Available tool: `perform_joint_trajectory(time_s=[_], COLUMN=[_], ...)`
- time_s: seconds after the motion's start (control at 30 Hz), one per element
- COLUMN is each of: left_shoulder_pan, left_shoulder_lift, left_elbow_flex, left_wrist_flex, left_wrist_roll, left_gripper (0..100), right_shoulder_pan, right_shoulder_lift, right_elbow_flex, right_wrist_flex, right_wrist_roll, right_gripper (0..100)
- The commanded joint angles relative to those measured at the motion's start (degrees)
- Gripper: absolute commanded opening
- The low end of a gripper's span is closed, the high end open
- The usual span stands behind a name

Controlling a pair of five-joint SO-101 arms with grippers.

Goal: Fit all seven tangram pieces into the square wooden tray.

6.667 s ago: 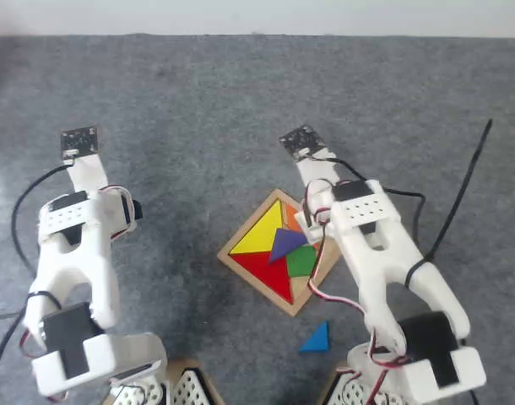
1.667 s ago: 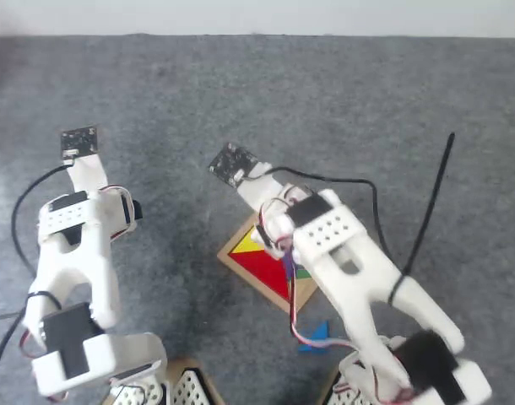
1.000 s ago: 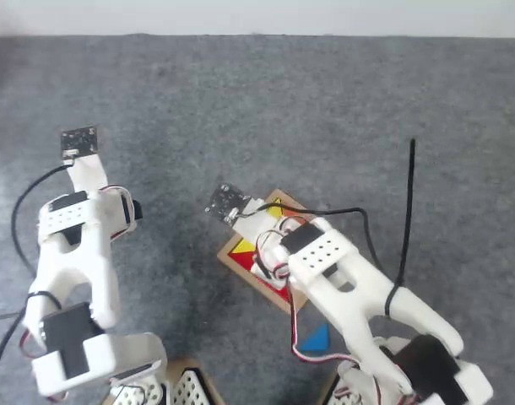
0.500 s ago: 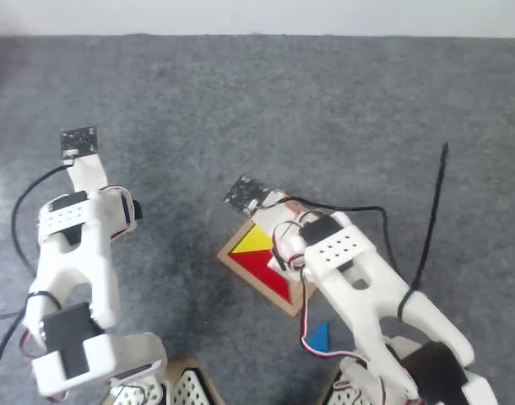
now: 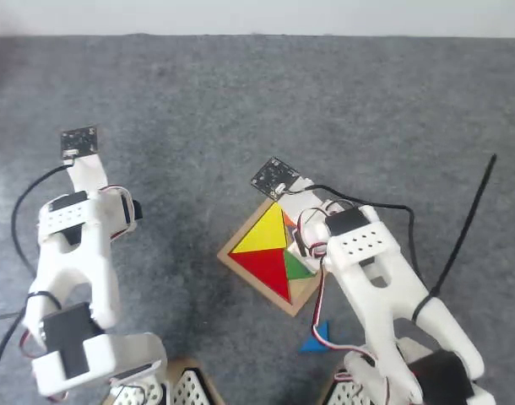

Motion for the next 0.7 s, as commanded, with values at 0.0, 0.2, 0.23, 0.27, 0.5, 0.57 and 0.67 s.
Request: perform_joint_trajectory(time_s=[0.0,0.2,0.23,0.27,0.5,0.57,0.67], left_shoulder_pan=[0.3,0.3,0.3,0.3,0.3,0.3,0.3], left_shoulder_lift=[-1.9,-1.9,-1.9,-1.9,-1.9,-1.9,-1.9], left_elbow_flex=[-0.1,-0.1,-0.1,-0.1,-0.1,-0.1,-0.1], left_wrist_flex=[-0.8,-0.8,-0.8,-0.8,-0.8,-0.8,-0.8], left_wrist_roll=[0.1,0.1,0.1,0.1,0.1,0.1,0.1], left_gripper=[21,21,21,21,21,21,21], right_shoulder_pan=[-4.4,-5.7,-5.7,-5.6,-5.2,-4.4,-1.7], right_shoulder_lift=[-3.4,0.8,2.3,3.9,11.6,12.4,12.6], right_elbow_flex=[-0.4,-0.4,-0.4,-0.9,-6.2,-6.7,-6.7], right_wrist_flex=[-1.7,-7.8,-8.2,-8.5,-8.5,-8.7,-8.7], right_wrist_roll=[-1.8,-5.3,-5.3,-5.3,-5.4,-5.4,-5.4], right_gripper=[14.4,14.4,14.4,14.4,14.4,14.4,14.4])
